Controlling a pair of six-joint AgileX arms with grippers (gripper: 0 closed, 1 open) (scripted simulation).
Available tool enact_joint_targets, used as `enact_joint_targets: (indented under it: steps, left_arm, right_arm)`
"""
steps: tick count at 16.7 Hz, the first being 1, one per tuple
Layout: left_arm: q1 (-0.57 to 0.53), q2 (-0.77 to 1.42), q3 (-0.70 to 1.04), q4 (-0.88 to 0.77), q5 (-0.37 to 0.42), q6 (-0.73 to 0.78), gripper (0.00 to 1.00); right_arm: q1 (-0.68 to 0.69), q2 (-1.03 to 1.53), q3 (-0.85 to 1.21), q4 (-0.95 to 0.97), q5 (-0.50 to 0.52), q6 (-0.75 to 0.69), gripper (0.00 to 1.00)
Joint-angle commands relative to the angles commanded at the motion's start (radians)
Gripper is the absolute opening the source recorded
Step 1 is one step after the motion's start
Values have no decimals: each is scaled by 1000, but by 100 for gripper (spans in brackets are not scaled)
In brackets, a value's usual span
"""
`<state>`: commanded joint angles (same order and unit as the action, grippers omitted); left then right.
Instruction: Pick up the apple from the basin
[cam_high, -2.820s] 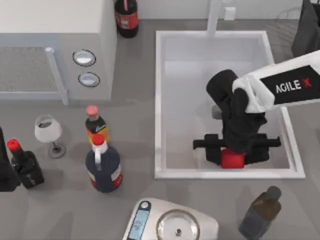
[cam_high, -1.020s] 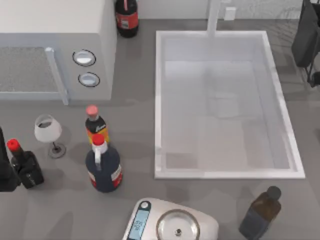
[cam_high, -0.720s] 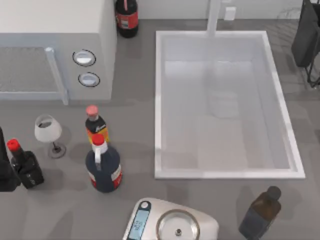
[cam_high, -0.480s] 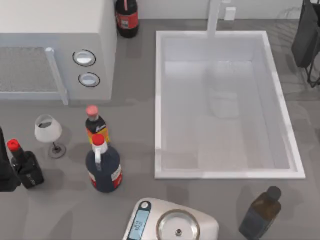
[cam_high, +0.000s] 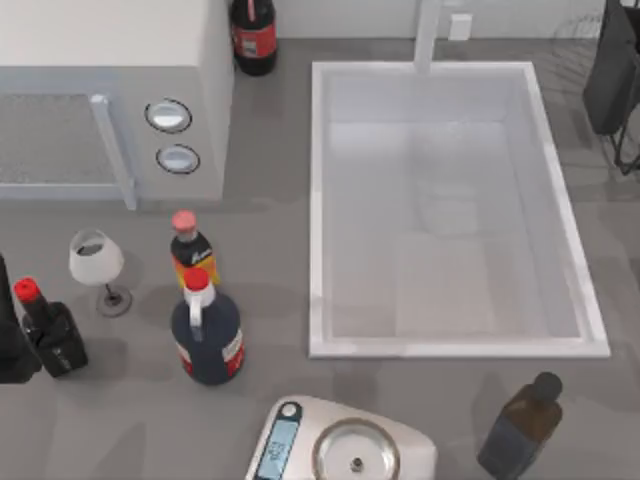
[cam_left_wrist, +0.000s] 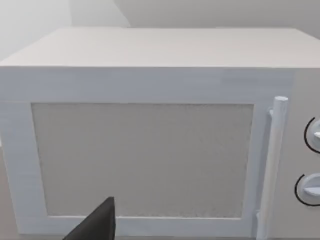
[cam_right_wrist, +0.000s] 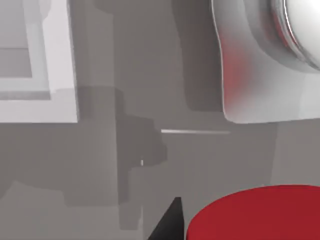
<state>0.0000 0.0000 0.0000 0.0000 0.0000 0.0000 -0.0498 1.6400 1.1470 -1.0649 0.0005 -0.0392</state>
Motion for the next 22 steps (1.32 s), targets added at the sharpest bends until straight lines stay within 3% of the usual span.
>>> enact_joint_targets:
  steps: [4,9,22]
  left_arm:
    - [0,0,0,0,0,0,100]
    - [0,0,0,0,0,0,100]
    - [0,0,0,0,0,0,100]
  right_arm:
    - [0,30,-126,145,0,1,0]
    - [0,33,-137,156,0,1,0]
    - [0,33,-137,156,0,1,98]
